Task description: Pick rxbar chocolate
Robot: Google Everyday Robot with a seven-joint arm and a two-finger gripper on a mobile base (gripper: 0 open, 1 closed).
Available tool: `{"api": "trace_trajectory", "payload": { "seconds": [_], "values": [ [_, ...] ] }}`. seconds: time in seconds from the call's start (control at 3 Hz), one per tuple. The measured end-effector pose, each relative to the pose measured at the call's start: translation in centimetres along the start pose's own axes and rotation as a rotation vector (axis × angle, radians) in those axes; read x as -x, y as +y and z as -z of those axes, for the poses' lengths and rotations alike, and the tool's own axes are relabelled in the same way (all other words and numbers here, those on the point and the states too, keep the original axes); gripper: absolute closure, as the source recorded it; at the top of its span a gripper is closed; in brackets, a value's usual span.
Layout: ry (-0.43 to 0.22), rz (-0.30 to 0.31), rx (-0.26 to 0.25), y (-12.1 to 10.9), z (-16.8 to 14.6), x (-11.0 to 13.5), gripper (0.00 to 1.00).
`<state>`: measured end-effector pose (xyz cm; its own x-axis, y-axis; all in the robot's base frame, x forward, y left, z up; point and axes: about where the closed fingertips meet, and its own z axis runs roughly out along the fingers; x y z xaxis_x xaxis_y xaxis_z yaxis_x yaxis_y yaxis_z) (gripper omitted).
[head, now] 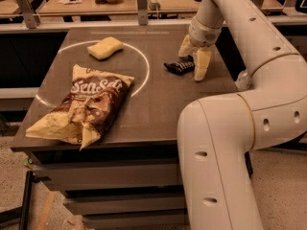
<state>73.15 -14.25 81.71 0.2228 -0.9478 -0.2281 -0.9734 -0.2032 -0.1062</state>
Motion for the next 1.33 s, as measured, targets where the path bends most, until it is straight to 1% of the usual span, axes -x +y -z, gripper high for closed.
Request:
{"api": "trace_trajectory", "payload": {
  "seconds": [1.33],
  "values": [
    [0.002, -0.003, 0.0, 0.14, 0.37, -0.01, 0.44]
  ]
}}
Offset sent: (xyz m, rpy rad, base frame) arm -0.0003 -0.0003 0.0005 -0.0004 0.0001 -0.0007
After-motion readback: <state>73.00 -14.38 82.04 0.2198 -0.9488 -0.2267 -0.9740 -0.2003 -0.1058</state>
